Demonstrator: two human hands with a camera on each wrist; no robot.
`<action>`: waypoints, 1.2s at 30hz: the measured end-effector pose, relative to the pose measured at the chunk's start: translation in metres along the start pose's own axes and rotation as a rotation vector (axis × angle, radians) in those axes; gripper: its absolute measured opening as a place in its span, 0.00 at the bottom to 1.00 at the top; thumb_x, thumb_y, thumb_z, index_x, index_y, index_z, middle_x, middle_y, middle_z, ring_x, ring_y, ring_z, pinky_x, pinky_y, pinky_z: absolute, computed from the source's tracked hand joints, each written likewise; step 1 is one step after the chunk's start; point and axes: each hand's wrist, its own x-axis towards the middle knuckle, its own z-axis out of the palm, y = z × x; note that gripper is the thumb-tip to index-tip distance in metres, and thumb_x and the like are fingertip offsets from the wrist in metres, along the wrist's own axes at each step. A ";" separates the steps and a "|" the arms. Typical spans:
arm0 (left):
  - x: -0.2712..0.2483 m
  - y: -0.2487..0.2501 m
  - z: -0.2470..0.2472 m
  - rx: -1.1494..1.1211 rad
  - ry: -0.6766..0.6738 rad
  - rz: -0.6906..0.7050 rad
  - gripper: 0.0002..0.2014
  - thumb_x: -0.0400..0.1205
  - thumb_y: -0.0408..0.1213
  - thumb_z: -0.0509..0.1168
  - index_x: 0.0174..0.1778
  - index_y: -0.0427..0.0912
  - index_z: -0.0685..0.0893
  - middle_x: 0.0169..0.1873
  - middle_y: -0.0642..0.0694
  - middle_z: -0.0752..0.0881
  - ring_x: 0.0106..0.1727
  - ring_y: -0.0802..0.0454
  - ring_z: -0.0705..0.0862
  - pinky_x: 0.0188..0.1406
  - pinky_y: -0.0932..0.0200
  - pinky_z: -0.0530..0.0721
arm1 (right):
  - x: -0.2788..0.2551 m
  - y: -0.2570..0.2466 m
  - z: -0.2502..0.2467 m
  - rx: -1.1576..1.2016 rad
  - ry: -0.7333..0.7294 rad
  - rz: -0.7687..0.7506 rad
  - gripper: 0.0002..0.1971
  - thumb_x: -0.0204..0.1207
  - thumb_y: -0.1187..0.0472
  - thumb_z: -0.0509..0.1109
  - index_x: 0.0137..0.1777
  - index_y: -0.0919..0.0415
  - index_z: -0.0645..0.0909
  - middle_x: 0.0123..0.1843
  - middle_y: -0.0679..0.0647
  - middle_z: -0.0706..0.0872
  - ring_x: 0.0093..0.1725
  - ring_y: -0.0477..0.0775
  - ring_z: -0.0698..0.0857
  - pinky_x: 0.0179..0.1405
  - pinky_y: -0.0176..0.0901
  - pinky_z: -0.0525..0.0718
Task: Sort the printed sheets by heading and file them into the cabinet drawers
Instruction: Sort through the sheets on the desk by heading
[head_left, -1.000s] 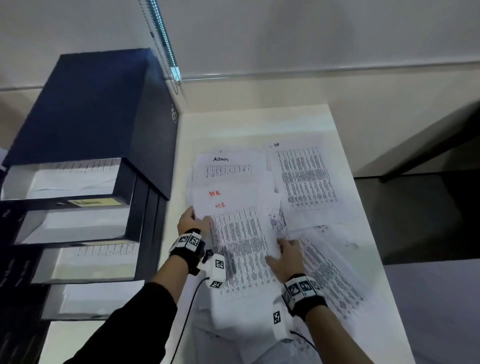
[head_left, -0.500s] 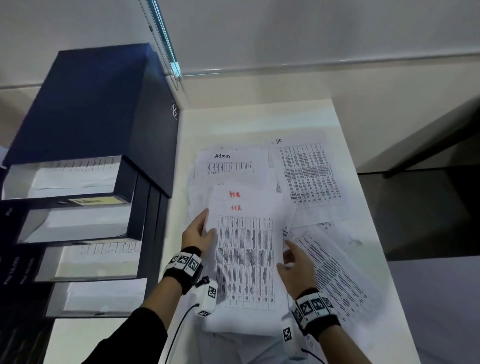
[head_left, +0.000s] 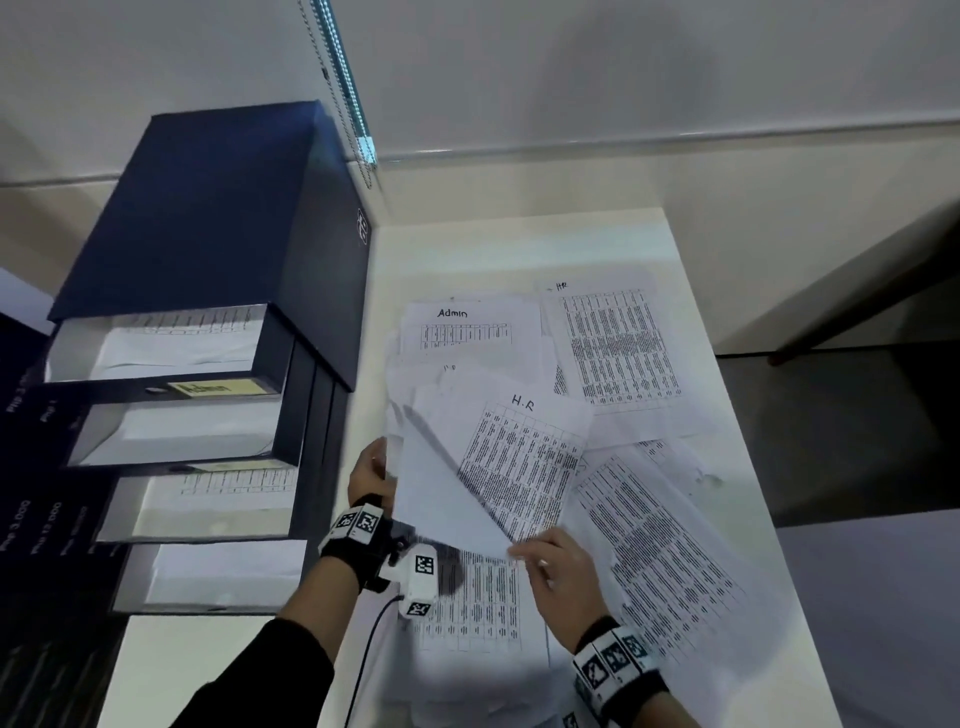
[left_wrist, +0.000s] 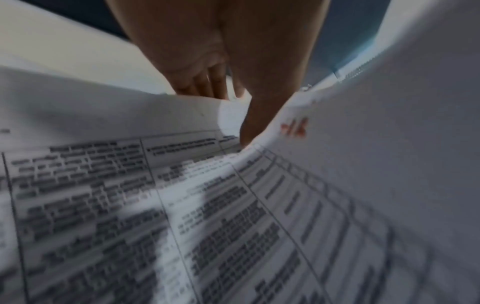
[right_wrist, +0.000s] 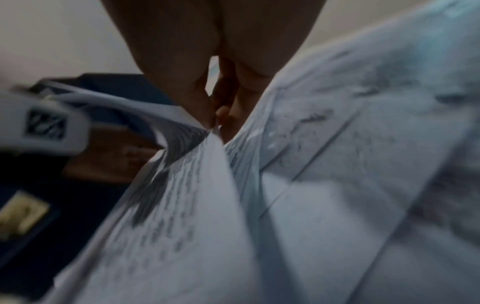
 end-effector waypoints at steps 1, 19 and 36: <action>0.005 -0.013 -0.003 0.000 -0.031 0.024 0.21 0.73 0.28 0.74 0.59 0.50 0.82 0.41 0.47 0.85 0.44 0.52 0.84 0.58 0.53 0.83 | -0.001 0.002 0.000 0.018 0.019 0.038 0.20 0.75 0.75 0.69 0.44 0.45 0.90 0.45 0.44 0.80 0.40 0.44 0.81 0.34 0.36 0.84; -0.065 -0.046 -0.028 0.190 -0.112 0.142 0.37 0.82 0.27 0.66 0.83 0.58 0.62 0.73 0.46 0.79 0.69 0.49 0.79 0.71 0.56 0.75 | 0.091 -0.014 -0.006 -0.300 0.160 0.364 0.45 0.71 0.66 0.78 0.83 0.66 0.55 0.70 0.62 0.73 0.58 0.60 0.84 0.57 0.46 0.84; -0.092 -0.063 -0.031 0.474 -0.184 0.112 0.10 0.79 0.30 0.70 0.51 0.49 0.82 0.48 0.45 0.90 0.50 0.42 0.87 0.56 0.51 0.86 | 0.073 -0.005 0.014 -0.523 0.205 0.106 0.37 0.67 0.78 0.72 0.78 0.70 0.67 0.69 0.64 0.79 0.59 0.61 0.84 0.59 0.47 0.86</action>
